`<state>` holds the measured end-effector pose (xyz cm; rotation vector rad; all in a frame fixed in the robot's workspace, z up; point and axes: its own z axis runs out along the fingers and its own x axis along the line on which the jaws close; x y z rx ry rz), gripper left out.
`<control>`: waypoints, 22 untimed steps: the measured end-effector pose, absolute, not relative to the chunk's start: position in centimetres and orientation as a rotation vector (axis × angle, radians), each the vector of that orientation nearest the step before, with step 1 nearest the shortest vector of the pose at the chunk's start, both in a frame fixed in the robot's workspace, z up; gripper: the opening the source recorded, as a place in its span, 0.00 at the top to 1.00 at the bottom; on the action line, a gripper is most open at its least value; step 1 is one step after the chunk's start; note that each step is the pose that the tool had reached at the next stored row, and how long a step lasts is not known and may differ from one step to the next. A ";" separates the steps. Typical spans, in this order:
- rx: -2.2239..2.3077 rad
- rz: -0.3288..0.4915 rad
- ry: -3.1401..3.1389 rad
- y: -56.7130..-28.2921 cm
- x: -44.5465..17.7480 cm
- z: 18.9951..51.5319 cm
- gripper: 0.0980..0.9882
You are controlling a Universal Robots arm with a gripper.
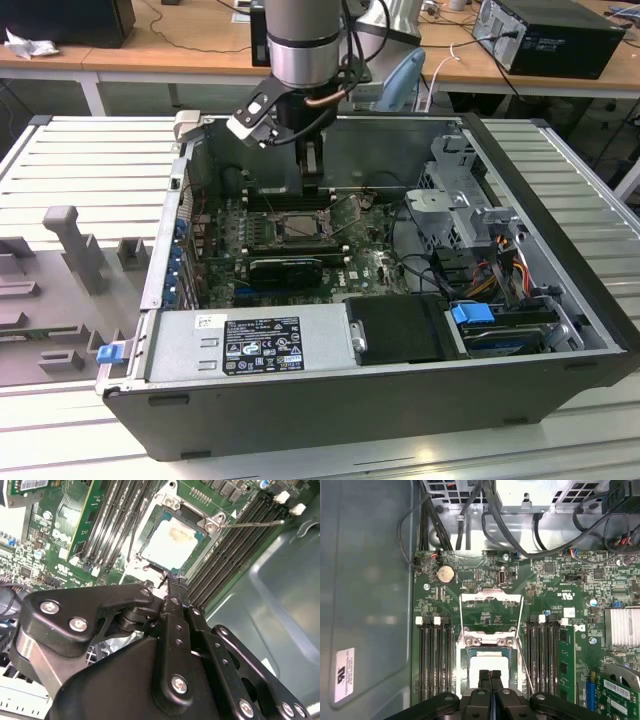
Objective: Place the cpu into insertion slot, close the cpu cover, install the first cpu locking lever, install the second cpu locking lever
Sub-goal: 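Close the cpu cover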
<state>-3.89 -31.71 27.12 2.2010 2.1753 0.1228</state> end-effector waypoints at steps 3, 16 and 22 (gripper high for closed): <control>2.201 0.123 2.175 -31.7 -3.9 27.7 0.99; 2.203 0.119 2.177 -31.7 -1.0 27.8 0.99; 2.204 0.117 2.178 -31.7 0.2 27.8 0.99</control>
